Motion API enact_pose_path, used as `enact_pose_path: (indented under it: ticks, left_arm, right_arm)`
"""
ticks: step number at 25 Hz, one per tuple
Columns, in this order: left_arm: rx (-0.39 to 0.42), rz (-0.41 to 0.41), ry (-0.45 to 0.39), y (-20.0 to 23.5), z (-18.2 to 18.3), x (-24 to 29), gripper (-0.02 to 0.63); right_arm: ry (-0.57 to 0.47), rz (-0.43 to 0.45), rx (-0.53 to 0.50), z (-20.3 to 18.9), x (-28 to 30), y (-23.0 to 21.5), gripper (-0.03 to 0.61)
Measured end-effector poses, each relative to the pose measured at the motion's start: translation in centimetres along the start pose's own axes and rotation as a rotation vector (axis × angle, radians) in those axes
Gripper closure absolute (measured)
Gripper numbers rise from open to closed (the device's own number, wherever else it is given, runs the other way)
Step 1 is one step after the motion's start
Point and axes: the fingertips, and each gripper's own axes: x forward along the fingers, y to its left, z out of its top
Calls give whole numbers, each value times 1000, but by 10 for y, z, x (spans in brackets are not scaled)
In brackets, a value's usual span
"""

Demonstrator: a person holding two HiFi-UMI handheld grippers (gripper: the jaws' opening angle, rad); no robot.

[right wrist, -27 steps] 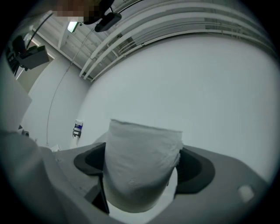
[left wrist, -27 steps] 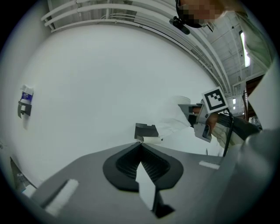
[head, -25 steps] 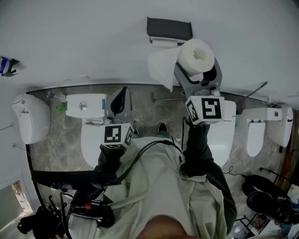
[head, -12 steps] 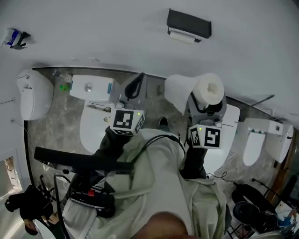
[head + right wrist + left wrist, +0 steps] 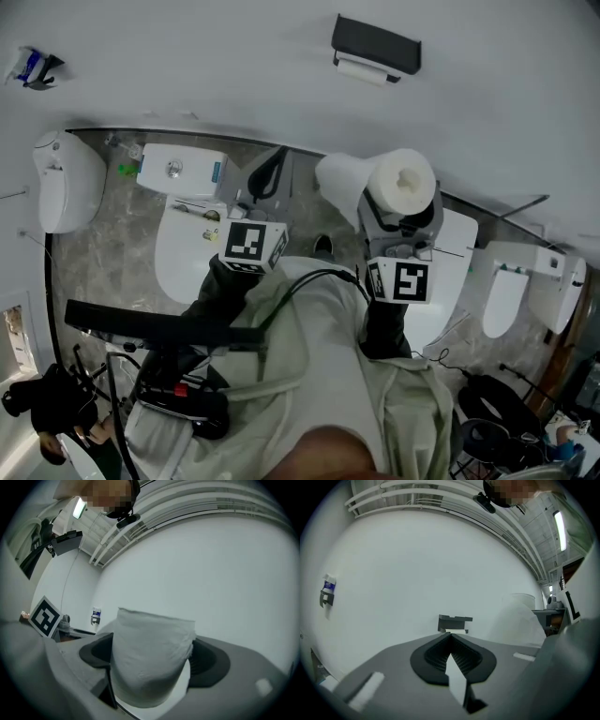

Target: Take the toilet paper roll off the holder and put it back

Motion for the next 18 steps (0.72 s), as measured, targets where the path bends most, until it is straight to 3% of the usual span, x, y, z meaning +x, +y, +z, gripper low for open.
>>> enact_pose_path:
  ticks: [18]
  left_arm:
    - [10, -4, 11, -3, -3, -1, 607]
  right_arm:
    - [-28, 0, -10, 2, -3, 4, 104]
